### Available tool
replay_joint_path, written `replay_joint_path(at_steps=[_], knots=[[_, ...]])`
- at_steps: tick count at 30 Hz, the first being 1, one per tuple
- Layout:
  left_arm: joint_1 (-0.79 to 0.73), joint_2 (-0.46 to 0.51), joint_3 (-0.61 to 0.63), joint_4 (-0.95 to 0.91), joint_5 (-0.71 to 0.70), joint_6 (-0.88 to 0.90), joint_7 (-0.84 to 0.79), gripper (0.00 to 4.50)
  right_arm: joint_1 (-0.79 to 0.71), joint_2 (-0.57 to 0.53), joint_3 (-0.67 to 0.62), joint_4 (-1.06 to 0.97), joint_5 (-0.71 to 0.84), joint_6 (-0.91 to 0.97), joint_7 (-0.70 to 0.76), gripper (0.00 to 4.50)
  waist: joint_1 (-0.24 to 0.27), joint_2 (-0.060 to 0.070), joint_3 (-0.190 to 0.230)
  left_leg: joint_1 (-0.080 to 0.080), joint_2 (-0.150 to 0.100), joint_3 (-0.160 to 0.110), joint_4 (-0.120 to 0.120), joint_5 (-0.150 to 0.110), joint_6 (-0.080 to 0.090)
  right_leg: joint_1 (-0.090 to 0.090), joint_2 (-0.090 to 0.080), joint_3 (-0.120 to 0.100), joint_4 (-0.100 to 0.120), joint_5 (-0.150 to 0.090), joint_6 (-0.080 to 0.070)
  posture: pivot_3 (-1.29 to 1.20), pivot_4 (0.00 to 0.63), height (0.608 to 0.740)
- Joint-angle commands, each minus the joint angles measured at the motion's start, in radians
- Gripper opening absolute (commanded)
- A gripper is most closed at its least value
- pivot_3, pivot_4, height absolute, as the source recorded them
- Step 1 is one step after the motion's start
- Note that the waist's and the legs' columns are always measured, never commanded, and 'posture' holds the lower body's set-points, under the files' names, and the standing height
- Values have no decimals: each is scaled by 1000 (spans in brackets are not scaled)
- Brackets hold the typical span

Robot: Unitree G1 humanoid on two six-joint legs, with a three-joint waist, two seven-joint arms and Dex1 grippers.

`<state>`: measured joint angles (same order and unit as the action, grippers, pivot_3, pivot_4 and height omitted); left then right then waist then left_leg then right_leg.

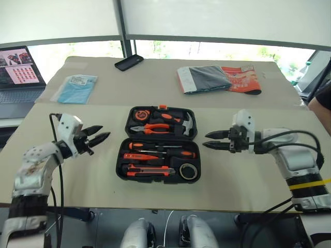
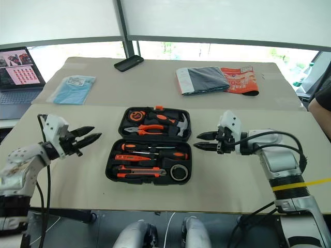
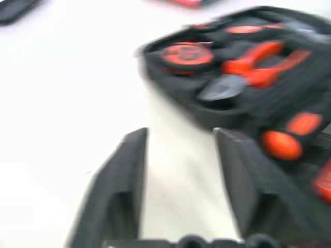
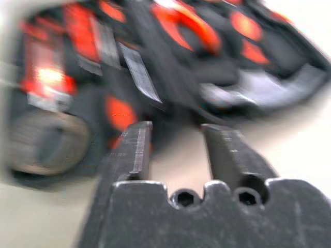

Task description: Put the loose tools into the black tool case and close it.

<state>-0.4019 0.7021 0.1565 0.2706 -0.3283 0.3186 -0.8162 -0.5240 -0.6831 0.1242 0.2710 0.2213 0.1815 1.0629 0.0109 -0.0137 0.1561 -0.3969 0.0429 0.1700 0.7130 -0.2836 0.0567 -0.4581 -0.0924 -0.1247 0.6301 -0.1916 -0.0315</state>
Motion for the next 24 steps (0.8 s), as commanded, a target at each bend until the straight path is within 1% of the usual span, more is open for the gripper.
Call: replay_joint_path(at_steps=[1, 2, 3, 7, 11, 12, 15, 18, 20, 22, 24], knots=[[-47, -6, -72, 47, 59, 52, -3, 475, -26, 54, 14, 74, -76, -128, -67, 317, -5, 0, 0, 1, 0, 1, 0, 0, 0, 0, 0, 0, 1, 0, 0, 0, 150, 740], [-50, -9, -92, 48, 60, 60, -24, 85, -35, 70, 20, 89, -84, -141, -70, 0, -10, 0, 0, 1, 0, 1, 0, 0, 0, 0, 0, 0, 1, 0, 0, 0, 150, 740], [-50, -14, -107, 44, 58, 63, -45, 37, -41, 84, 25, 97, -90, -149, -70, 0, -16, 0, 0, 1, 0, 2, 0, 0, 0, -1, 0, 0, 1, 0, 0, 0, 150, 740], [-60, -54, -136, -4, 18, 146, -81, 37, -43, 133, 37, 58, -49, -112, -4, 0, -25, 0, 0, 2, 0, 2, 0, 0, 0, 0, 1, 1, 1, 0, 0, 0, 150, 740], [-55, -89, -158, -35, 27, 112, -109, 37, -21, 142, 37, 22, -44, -90, 26, 0, -23, 0, 0, 3, 0, 3, 0, 1, -1, 0, 0, 1, 2, 0, 0, 0, 150, 740], [-47, -88, -165, -52, 23, 143, -117, 37, -10, 138, 38, 7, -42, -82, 35, 0, -22, 0, 0, 3, 0, 3, 0, 0, -1, 0, 0, 1, 2, 0, 0, 0, 150, 740], [-10, -71, -180, -111, 13, 194, -153, 37, 27, 117, 27, -57, -14, -42, 74, 0, -23, 0, 0, 3, 0, 2, 0, 0, -1, 0, 0, 2, 2, 0, 0, 0, 150, 740], [37, -46, -157, -155, 14, 200, -149, 37, 86, 85, 12, -127, 8, 0, 93, 0, -23, 0, 0, 3, 0, 1, -2, 0, -1, 0, 0, 3, 2, 0, -2, 0, 150, 740], [52, -39, -134, -156, 14, 193, -140, 37, 105, 86, -1, -144, 16, 19, 77, 0, -23, 0, 0, 4, 0, 1, -2, 0, -1, 0, 0, 4, 2, 1, -4, 0, 150, 740], [72, -17, -113, -156, 13, 195, -141, 37, 112, 93, -22, -128, 6, -19, 46, 0, -25, 0, 0, 4, 0, 1, -2, 0, -1, 1, 0, 4, 1, 1, -4, 0, 150, 740], [59, 40, -74, -114, 24, 192, -137, 37, 98, 94, -90, -94, 34, -38, 3, 0, -28, 0, 1, 5, 1, 1, -2, 0, -1, 1, 0, 4, 2, 0, -2, 0, 150, 740]])
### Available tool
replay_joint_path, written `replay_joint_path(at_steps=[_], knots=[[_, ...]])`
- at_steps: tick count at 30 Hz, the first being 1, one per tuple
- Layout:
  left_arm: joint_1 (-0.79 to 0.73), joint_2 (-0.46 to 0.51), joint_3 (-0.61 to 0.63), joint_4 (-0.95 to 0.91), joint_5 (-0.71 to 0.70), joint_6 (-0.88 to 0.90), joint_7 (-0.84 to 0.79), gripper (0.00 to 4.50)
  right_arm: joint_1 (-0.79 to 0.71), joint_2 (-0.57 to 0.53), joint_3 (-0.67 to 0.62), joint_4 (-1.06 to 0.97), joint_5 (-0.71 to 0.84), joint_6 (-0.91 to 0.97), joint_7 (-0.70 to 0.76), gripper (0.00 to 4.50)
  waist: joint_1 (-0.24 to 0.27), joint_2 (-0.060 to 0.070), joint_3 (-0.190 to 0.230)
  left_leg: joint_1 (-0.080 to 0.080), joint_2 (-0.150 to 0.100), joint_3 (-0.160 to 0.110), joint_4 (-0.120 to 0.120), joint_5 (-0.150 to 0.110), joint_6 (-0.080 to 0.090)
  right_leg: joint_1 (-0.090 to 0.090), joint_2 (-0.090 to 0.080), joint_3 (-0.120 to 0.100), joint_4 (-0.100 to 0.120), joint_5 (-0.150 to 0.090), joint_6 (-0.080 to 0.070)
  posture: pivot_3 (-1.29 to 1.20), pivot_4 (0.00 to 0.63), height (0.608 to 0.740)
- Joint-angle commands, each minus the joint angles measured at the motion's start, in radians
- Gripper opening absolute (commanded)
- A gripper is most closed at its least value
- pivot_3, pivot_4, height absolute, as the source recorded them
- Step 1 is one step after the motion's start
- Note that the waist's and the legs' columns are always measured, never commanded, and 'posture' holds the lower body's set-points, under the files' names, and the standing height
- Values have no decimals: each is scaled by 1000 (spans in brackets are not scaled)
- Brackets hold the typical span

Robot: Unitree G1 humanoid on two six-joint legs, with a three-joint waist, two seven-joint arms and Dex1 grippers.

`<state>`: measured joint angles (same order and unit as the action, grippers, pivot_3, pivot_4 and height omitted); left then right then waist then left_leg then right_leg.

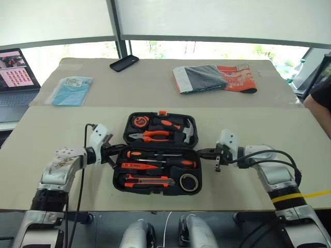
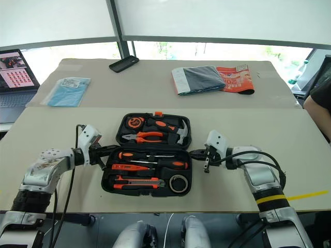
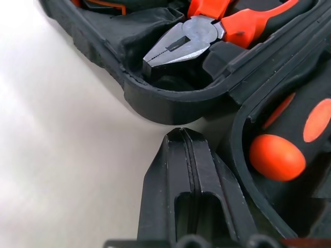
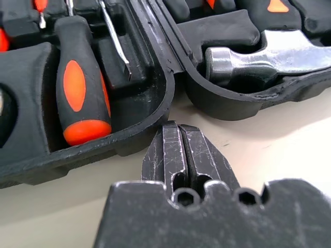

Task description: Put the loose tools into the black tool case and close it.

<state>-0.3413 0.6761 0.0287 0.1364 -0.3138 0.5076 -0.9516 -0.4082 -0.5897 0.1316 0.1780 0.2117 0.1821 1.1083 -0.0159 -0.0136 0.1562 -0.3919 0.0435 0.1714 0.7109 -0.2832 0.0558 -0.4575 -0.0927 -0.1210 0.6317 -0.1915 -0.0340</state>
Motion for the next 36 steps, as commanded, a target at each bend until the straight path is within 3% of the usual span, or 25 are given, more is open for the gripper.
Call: replay_joint_path(at_steps=[1, 2, 3, 6, 8, 10, 13, 14, 19, 22, 26, 33, 34, 35, 36], knots=[[-13, 86, 73, 29, -7, 31, -6, 279, -14, -21, -113, -15, 85, 15, -6, 288, -1, 0, 1, 0, 0, 0, 0, 0, 0, 0, 0, 0, 0, -1, 1, 0, 150, 740], [-24, 107, 87, 24, -36, 76, -21, 635, -3, -55, -117, -40, 116, 51, 54, 692, -1, 0, 1, 0, 0, 0, 0, 0, 0, 0, 0, 0, 0, -1, 1, 0, 150, 740], [-31, 116, 92, 18, -58, 109, -33, 736, 5, -80, -112, -59, 136, 75, 100, 786, 1, 0, 1, 0, 0, 0, 0, 0, 0, 0, 0, 0, 0, -1, 1, 0, 150, 740], [-32, 196, 75, -66, -150, 253, -157, 1800, -20, -99, -160, -88, 216, 123, 124, 1811, 6, -1, 1, 0, 1, -2, 0, 0, -1, 1, -2, 0, 1, -1, 1, 0, 150, 740], [-107, 234, 22, -49, -84, 381, -71, 2471, -85, -175, -133, -116, 135, 394, -15, 2459, 6, -1, 2, 0, 1, -2, 1, 0, -1, 1, -3, 0, 1, -1, 1, 0, 150, 740], [-235, 234, -24, 5, -64, 531, -12, 3184, -190, -206, -134, -142, 240, 699, -35, 3145, 14, -1, 3, 0, 0, -2, 1, 1, -2, 0, -4, 0, 4, 0, 1, 0, 150, 740], [-367, 167, 17, 70, -132, 648, 6, 4318, -309, -197, -123, -134, 318, 955, -58, 4177, 15, -2, 3, -3, -1, -4, 1, 3, -1, -2, -6, 0, 3, 2, -2, 0, 150, 740], [-394, 154, 21, 87, -136, 669, 14, 4500, -331, -208, -102, -138, 321, 1005, -57, 4465, 15, -2, 3, -3, -1, -5, 2, 5, 2, -2, -4, -1, 4, 2, -2, 0, 150, 740], [-494, 118, -48, 174, -84, 712, 71, 4500, -459, -198, 8, -111, 311, 1210, -113, 4465, 3, -2, 3, -6, -1, -5, 0, 6, 1, -3, -1, -1, 2, 5, -9, 0, 150, 740], [-548, 85, -85, 237, -59, 690, 80, 4500, -561, -108, 10, 15, 278, 1285, -207, 4465, -2, -2, 3, -9, -2, -3, 1, 6, 1, -6, 0, -1, 1, 6, -9, 0, 150, 740], [-601, 45, -107, 325, -33, 652, 87, 4500, -633, -16, 31, 162, 206, 1234, -303, 4465, 1, -3, 3, -10, -3, -3, 2, 6, 1, -7, 0, -2, 1, 6, -9, 0, 150, 740], [-630, 10, -123, 397, -1, 612, 86, 4500, -668, 34, 85, 294, 144, 1182, -338, 4465, 1, -3, 4, -13, -5, -3, 1, 6, 1, -9, -1, -2, 1, 6, -8, 0, 150, 740], [-637, -3, -104, 418, 5, 596, 111, 4500, -673, 43, 86, 310, 132, 1170, -351, 3960, -1, -3, 3, -13, -5, -3, 1, 6, 1, -9, -1, -3, 2, 6, -7, 0, 150, 740], [-644, -13, -90, 436, 9, 584, 128, 4500, -677, 49, 89, 320, 126, 1166, -354, 3784, -1, -3, 4, -13, -6, -3, 1, 6, 1, -9, -1, -3, 1, 6, -7, 0, 150, 740], [-648, -19, -85, 450, 10, 579, 130, 4236, -681, 53, 94, 325, 121, 1163, -354, 3437, -2, -3, 3, -13, -6, -3, 2, 6, 1, -9, -1, -3, 2, 6, -7, 0, 150, 740]])
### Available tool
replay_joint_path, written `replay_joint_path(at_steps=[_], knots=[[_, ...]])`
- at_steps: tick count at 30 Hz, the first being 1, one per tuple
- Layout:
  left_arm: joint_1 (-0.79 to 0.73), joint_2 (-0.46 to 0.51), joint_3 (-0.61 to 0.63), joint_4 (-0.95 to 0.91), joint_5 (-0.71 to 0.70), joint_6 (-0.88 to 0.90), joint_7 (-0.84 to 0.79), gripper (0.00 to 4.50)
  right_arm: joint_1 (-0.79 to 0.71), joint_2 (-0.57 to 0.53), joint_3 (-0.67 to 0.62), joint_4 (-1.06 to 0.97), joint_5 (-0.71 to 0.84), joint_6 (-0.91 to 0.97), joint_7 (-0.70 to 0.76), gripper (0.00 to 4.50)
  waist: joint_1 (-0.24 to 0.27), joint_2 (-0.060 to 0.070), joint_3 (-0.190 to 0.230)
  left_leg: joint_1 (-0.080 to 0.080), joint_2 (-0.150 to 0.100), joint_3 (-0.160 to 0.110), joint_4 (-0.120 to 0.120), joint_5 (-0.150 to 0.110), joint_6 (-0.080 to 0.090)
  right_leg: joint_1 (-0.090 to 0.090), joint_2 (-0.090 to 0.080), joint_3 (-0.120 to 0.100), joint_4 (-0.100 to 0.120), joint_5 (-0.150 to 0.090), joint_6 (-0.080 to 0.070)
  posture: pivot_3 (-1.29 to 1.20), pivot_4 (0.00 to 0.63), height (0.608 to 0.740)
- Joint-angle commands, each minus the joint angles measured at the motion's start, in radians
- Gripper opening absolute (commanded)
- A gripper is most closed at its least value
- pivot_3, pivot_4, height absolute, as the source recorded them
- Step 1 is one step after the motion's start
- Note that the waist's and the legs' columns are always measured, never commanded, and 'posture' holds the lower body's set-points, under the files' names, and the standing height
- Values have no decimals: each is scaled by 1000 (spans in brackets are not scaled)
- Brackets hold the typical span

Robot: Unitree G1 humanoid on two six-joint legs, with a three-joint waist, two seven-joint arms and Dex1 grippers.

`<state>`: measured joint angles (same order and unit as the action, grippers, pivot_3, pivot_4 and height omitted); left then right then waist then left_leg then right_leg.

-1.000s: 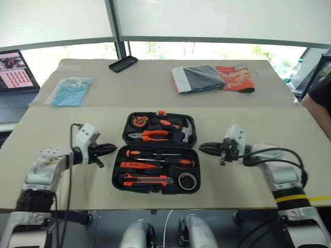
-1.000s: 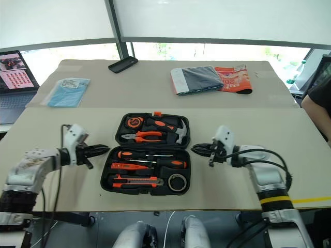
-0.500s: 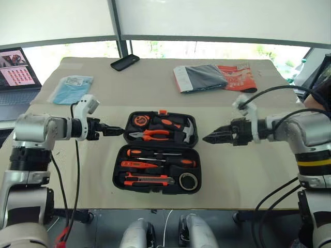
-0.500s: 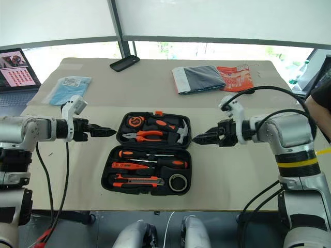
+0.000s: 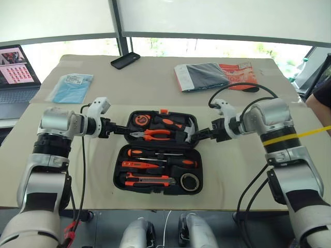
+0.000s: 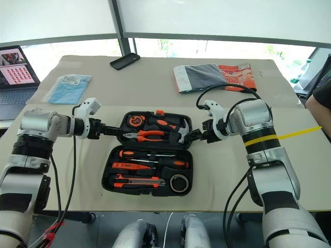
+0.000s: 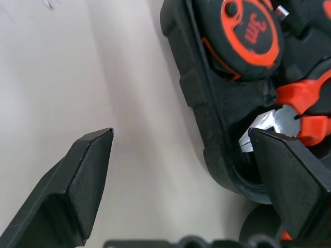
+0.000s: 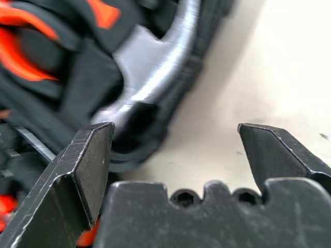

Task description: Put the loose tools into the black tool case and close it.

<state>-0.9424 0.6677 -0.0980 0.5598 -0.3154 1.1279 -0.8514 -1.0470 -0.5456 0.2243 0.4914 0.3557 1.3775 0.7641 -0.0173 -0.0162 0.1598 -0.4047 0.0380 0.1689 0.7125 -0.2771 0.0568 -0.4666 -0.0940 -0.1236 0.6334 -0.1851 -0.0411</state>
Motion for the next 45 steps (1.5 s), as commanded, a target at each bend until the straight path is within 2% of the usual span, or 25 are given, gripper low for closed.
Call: replay_joint_path(at_steps=[1, 2, 10, 12, 13, 15, 19, 22, 25, 27, 31, 34, 37, 38, 39, 40, 43, 44, 45], knots=[[-45, -14, 32, 29, 9, -36, 15, 3966, -45, 14, 0, 22, -28, -33, -17, 3124, -1, 0, 0, 0, 0, 0, 0, 0, 0, 0, 0, 0, 0, 0, 0, 0, 150, 740], [-43, -16, 21, 28, 4, -27, -3, 3740, -47, 17, 0, 33, -34, -36, -20, 2739, -1, 0, 0, 0, 0, 0, 0, 0, 0, 0, 0, 0, 1, 0, 0, 0, 150, 740], [-52, -45, 30, 78, -8, -12, -37, 871, -56, 32, -17, 94, -52, -44, -37, 25, 1, 0, 0, 4, -2, 1, 2, 0, 0, 1, -4, 0, 8, -1, 1, 0, 150, 740], [-47, -55, 66, 123, -22, -31, -43, 178, -66, 54, -77, 116, -36, -104, -47, 0, 2, 0, 0, 5, -4, 1, 2, 1, 0, 2, -7, 1, 8, -3, 6, 0, 150, 740], [-44, -58, 86, 141, -30, -45, -49, 69, -72, 65, -115, 123, -23, -143, -50, 0, 0, 0, 0, 6, -4, 0, 2, 1, 1, 3, -8, 1, 9, -4, 8, 0, 150, 740], [-42, -72, 153, 166, -54, -91, -45, 69, -70, 69, -159, 108, 3, -206, -17, 0, -3, 0, 0, 7, -4, 0, 2, 2, 1, 4, -11, 1, 10, -4, 8, 0, 150, 740], [-18, -98, 308, 152, -113, -249, -22, 69, 30, 25, -136, -70, 5, -419, 117, 0, 1, 0, 0, 3, -5, -1, 1, 5, 2, 0, -13, 0, 12, -3, 8, 0, 150, 740], [83, -117, 346, 19, -117, -446, -58, 69, 138, 19, -176, -190, -13, -633, 113, 0, -1, -1, 1, -1, -6, 0, 1, 5, 2, -4, -13, 1, 13, 1, 1, 0, 150, 740], [193, -127, 356, -111, -129, -576, -119, 69, 223, 27, -219, -263, -32, -791, 69, 0, -5, -1, 1, -2, -6, 0, -1, 5, 2, -5, -11, 0, 14, 1, 1, 0, 150, 740], [285, -146, 377, -185, -150, -710, -180, 69, 315, 19, -223, -301, -75, -993, 77, 0, -5, -1, 1, -3, -6, 1, -2, 5, 1, -6, -10, -1, 13, 1, 1, 0, 150, 740], [422, -158, 387, -245, -110, -908, -166, 69, 476, -52, -169, -290, -236, -1404, 94, 0, -1, -1, 1, -2, -6, 1, -5, 5, 2, -5, -9, -1, 7, 0, 3, 0, 150, 740], [503, -162, 388, -279, -97, -1034, -171, 69, 547, -83, -162, -237, -310, -1636, 62, 0, 1, -1, 1, 2, -8, 2, -6, 5, 2, -4, -10, -1, 6, -2, 6, 0, 150, 740], [735, -160, 364, -367, -24, -1292, -230, 69, 695, -119, -160, -180, -411, -2016, -12, 0, 1, -2, 1, 9, -6, 2, -6, 5, 1, 5, -11, 0, 4, -6, 11, 0, 150, 740], [789, -153, 353, -382, 1, -1351, -235, 25, 720, -127, -160, -162, -439, -2085, -40, 376, 0, -2, 1, 17, -6, 2, -12, 5, 1, 11, -14, 1, 0, -6, 11, 0, 150, 740], [836, -149, 355, -400, -10, -1352, -241, 568, 735, -138, -157, -138, -476, -2137, -71, 758, -1, -2, 1, 24, -6, 3, -20, 0, -7, 16, -16, 3, -5, -6, 12, 0, 150, 740], [870, -147, 362, -400, 4, -1398, -223, 715, 747, -150, -153, -117, -503, -2176, -91, 843, -1, -2, 1, 26, -6, 3, -20, -2, -8, 18, -17, 4, -4, -7, 11, 0, 150, 740], [955, -129, 389, -394, 15, -1472, -196, 1629, 783, -186, -153, -77, -565, -2256, -146, 1809, -5, -2, 1, 29, -4, 3, -19, -3, -8, 20, -17, 4, -4, -8, 11, 0, 150, 740], [975, -115, 401, -384, 21, -1474, -179, 2096, 794, -198, -160, -69, -572, -2269, -161, 2255, -4, -3, 1, 29, -4, 3, -19, -2, -8, 20, -17, 4, -4, -8, 11, 0, 150, 740], [990, -96, 418, -365, 30, -1461, -156, 2355, 812, -213, -171, -67, -558, -2262, -162, 2526, -2, -3, 1, 29, -3, 2, -19, -2, -9, 20, -18, 3, -3, -8, 11, 0, 150, 740]])
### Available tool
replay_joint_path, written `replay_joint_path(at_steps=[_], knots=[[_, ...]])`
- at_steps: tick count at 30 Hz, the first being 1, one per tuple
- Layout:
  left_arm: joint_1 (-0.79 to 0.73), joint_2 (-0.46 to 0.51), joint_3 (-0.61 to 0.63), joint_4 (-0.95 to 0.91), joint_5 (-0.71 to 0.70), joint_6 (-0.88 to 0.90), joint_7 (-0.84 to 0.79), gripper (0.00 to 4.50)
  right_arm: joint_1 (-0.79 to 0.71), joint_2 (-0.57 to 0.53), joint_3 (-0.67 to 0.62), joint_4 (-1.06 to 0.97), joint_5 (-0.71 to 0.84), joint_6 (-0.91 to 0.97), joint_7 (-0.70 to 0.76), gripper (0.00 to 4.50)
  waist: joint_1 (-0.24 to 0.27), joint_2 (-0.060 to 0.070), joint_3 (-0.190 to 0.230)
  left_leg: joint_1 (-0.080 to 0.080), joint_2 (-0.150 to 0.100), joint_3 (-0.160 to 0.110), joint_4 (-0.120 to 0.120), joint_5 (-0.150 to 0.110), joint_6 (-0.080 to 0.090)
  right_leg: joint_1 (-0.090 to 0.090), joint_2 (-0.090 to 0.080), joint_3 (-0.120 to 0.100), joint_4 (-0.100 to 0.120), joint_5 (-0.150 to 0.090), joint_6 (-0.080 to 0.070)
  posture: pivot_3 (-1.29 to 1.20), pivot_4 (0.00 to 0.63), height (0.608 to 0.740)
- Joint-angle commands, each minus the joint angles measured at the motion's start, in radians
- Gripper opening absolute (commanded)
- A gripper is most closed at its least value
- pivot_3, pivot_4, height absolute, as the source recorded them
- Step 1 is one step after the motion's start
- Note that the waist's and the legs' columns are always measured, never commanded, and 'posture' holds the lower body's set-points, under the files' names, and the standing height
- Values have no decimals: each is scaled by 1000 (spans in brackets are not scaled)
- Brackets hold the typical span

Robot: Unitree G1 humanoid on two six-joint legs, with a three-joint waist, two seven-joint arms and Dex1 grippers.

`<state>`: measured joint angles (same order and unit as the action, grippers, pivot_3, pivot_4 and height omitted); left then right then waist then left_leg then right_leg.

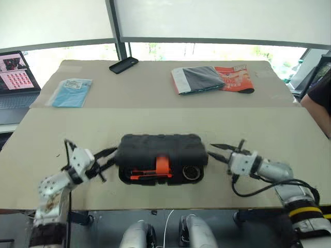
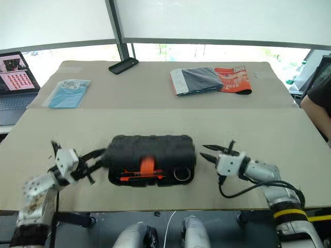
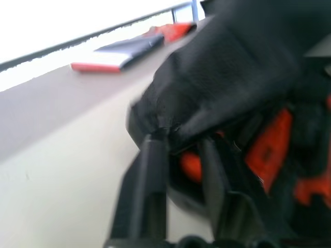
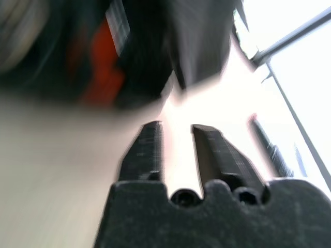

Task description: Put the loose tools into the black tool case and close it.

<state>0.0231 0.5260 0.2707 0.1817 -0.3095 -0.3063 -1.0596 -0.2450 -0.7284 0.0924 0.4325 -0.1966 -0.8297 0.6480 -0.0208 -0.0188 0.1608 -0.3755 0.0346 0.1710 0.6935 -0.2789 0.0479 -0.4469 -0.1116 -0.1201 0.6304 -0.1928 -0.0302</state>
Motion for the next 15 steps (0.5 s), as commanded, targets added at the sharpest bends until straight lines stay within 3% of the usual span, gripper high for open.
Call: replay_joint_path(at_steps=[1, 2, 4, 7, 11, 15], knots=[[33, 61, 59, 28, 28, -18, 67, 2747, 22, -41, -44, -9, 6, -47, -48, 2889, 5, 0, 0, 0, 0, -1, 0, -1, 2, 0, 0, 0, 1, 0, 0, 0, 150, 740], [32, 81, 67, 42, 26, 24, 87, 3087, 39, -50, -56, -21, 39, -30, -41, 3246, 9, 0, 0, 0, 0, -1, 0, -2, 4, -1, 0, 0, 1, 0, -1, 0, 150, 740], [14, 111, 73, 66, 8, 72, 94, 3147, 88, -69, -67, -79, 152, 59, 19, 3857, 18, 0, 0, 0, 2, -3, 0, -2, 4, 0, 0, -3, 1, -1, -1, 0, 150, 740], [-43, 140, 51, 77, -2, 126, 81, 3147, 151, -89, -121, -175, 262, 173, 40, 3857, 28, 0, 0, -1, 2, -4, 0, -2, 6, 1, 0, -4, 1, -1, -1, 0, 150, 740], [-163, 137, -10, 53, -36, 247, 51, 2050, 277, -131, -148, -391, 474, 418, 155, 2772, 34, -1, 0, -8, 2, -3, 3, 3, 11, -2, -1, -4, 0, 1, 0, 0, 150, 740], [-366, 115, -134, 122, 5, 310, -5, 520, 455, -179, -119, -688, 706, 691, 260, 1368, 44, -1, 0, -10, 2, -4, 3, 4, 14, -1, -1, -6, -3, 1, 0, 0, 150, 740]])
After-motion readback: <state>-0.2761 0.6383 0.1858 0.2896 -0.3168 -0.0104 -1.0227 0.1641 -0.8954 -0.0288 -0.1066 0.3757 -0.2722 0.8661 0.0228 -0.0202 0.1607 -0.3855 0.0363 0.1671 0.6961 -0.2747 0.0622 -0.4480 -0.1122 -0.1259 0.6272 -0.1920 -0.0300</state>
